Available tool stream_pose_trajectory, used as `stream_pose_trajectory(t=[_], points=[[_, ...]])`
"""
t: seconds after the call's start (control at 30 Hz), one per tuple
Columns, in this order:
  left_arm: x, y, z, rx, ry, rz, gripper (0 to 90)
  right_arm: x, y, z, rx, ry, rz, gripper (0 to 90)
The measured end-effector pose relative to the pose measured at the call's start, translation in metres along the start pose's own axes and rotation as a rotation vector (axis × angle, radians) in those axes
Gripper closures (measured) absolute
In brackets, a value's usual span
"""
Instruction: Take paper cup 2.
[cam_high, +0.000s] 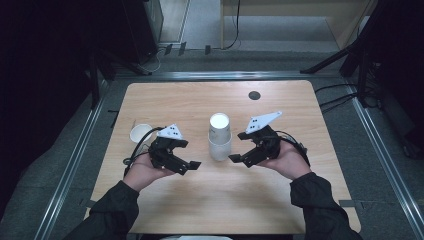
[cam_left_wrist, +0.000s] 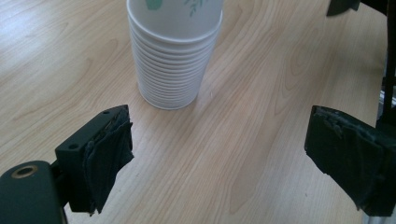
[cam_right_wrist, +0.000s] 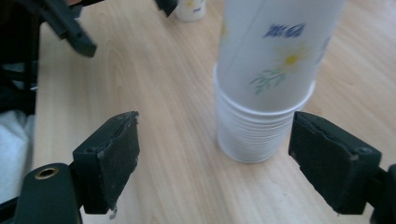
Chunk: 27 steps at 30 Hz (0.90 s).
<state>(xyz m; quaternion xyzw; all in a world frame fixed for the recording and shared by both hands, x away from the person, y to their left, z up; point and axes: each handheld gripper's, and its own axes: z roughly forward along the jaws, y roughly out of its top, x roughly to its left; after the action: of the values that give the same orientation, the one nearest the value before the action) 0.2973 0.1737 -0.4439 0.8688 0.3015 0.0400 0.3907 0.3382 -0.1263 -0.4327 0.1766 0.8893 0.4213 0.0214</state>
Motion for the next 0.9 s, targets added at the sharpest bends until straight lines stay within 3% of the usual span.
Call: stream_pose_trajectory(t=[0.13,0.23,0.47,0.67,0.9], points=[[-0.005,-0.004,0.006,0.009,-0.031,0.026,7.6,-0.006,0.006,-0.002,0.007,-0.018,0.007,18.0],[-0.008,-0.006,0.011,0.032,-0.028,0.044,7.6,-0.011,0.011,-0.003,0.013,-0.033,0.002,18.8],[-0.014,-0.008,0.019,0.057,-0.036,0.057,7.6,-0.026,0.029,-0.003,0.018,-0.009,-0.038,20.2],[-0.014,-0.010,0.025,0.083,-0.052,0.077,7.6,-0.036,0.047,0.006,0.093,0.012,-0.085,21.7],[-0.008,-0.014,0.025,0.091,-0.043,0.057,7.6,-0.042,0.061,0.016,0.162,0.019,-0.096,22.4]])
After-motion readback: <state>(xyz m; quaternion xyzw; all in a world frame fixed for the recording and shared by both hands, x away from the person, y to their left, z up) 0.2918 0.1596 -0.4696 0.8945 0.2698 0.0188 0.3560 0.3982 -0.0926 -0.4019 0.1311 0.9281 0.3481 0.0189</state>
